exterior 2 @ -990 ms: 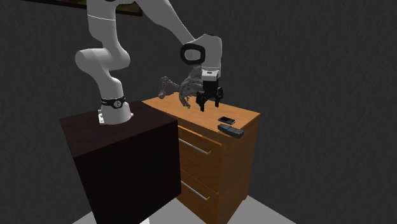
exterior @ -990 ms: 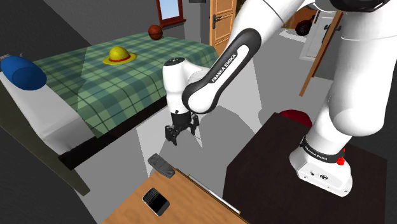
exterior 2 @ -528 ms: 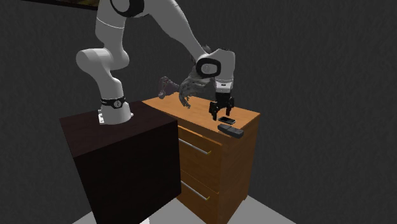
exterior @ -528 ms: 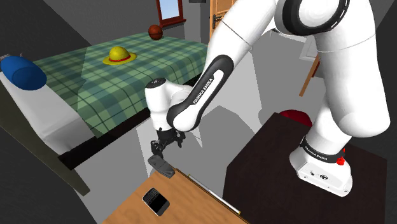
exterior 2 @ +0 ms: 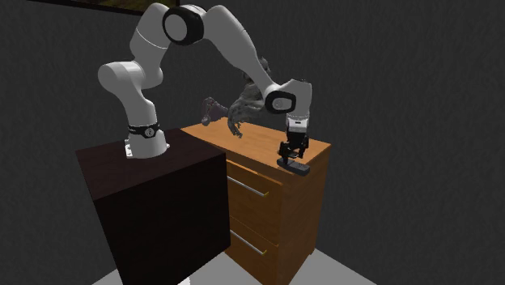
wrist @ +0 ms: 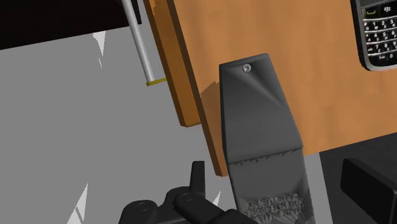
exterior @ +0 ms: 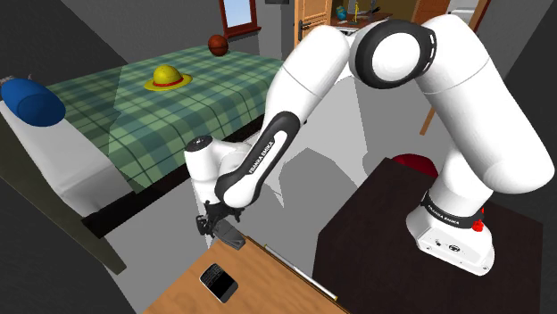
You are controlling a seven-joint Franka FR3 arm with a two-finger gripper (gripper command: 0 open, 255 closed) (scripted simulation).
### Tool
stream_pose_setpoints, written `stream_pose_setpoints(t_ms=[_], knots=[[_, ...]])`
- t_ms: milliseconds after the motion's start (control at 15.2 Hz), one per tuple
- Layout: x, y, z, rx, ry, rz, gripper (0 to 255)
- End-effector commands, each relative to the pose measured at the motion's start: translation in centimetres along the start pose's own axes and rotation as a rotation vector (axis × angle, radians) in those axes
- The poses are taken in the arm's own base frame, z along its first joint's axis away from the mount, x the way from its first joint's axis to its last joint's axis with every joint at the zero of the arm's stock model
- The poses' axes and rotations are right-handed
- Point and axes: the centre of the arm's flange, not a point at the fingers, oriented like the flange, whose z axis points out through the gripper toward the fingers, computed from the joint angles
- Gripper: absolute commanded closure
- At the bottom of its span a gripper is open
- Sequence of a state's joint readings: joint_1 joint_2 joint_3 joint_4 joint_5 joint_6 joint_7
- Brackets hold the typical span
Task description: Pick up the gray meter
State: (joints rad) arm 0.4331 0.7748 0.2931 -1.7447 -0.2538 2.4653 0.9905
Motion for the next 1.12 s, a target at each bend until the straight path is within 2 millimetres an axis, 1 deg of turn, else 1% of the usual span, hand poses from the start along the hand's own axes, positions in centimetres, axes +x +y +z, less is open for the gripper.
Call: stream_pose_setpoints(t_ms=[0, 198, 330, 396, 990, 1056], knots=[[0.0, -0.1, 1.2, 0.0, 0.001, 0.0, 0], [0.1, 0.0, 2.8, 0.0, 0.001, 0.0, 0], [0.1, 0.0, 3.1, 0.0, 0.001, 0.0, 0], [0.1, 0.0, 3.1, 0.0, 0.001, 0.0, 255], [0.1, 0.0, 3.1, 0.0, 0.001, 0.0, 255], [0.0, 0.0, 2.5, 0.0, 0.001, 0.0, 255]])
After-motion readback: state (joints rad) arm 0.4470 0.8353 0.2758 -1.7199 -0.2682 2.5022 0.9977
